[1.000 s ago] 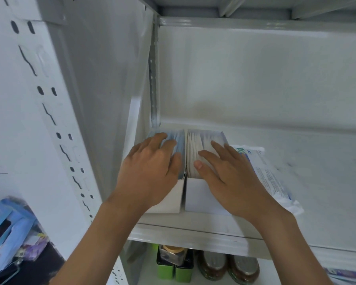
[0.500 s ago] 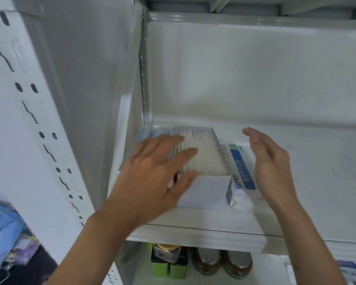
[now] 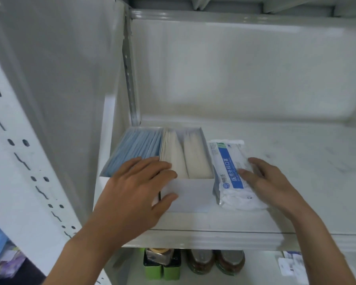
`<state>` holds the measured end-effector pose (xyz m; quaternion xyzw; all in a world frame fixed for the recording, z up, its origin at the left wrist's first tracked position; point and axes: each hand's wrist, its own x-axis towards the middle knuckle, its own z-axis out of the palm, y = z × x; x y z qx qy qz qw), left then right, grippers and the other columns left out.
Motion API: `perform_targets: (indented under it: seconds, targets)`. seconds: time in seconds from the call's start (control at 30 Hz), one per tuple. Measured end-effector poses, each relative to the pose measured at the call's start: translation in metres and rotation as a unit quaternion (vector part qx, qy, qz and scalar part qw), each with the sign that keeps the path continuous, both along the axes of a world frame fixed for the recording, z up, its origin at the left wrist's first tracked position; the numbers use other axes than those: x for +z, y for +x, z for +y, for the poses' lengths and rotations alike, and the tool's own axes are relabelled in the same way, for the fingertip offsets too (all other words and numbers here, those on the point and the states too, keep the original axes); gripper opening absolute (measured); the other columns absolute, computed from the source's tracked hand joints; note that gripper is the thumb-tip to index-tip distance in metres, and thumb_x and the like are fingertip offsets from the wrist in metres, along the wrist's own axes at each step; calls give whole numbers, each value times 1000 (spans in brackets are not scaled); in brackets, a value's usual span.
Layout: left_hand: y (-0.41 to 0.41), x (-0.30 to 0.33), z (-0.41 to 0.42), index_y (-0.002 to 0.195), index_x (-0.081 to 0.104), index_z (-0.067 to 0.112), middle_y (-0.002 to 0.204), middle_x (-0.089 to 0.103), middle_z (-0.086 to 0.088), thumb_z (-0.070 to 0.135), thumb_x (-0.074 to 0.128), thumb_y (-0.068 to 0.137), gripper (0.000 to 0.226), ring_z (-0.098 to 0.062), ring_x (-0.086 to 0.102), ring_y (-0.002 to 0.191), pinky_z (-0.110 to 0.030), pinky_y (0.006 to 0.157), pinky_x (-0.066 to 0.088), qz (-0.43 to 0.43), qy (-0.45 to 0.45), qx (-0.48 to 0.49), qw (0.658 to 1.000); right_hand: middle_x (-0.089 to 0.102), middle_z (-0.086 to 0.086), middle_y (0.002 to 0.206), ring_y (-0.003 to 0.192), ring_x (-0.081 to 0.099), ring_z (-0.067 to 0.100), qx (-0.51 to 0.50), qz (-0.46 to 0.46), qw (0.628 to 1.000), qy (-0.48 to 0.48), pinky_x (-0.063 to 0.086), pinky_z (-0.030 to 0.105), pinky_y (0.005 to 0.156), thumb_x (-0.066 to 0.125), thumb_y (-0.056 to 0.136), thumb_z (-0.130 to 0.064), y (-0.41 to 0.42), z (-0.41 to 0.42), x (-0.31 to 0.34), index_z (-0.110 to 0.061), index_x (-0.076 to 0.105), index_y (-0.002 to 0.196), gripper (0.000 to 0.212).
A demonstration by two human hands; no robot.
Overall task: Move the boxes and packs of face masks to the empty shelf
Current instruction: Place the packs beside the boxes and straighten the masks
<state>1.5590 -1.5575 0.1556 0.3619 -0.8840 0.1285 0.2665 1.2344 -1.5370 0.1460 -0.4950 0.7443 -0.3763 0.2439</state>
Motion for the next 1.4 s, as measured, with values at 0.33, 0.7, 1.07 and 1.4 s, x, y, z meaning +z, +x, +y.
perform_targets:
  seconds: [0.33,0.7,1.07,1.4]
  targets:
    - [1,-2,0,113,71,25,124,71,6,50,58,91,35,-16,65,118,-35,106,43,11,16,-12,1000,66,-12,126,104,66,8,27,-10,999,-44,49,20,79,69,89,-45,21,5,-17,-27,49,143,60]
    - [2,4,5,126,69,24,131,67,5,46,61,93,41,-16,62,124,-37,107,45,28,19,-32,999,46,-18,128,115,53,12,20,14,999,-45,47,34,96,70,87,-49,15,1,-11,-34,31,151,76]
    - [10,16,-4,140,59,32,151,53,-3,82,42,80,79,-30,60,127,-55,102,48,-55,41,119,991,63,-39,112,103,58,-20,55,-69,990,-108,45,2,83,62,91,-54,35,16,-20,-56,53,121,32]
    - [12,10,-7,137,64,26,140,63,2,67,39,91,66,-27,63,126,-50,93,56,-61,-11,56,997,29,-40,151,138,23,-20,95,-1,991,-91,25,14,112,35,90,-77,36,23,-23,-60,34,144,57]
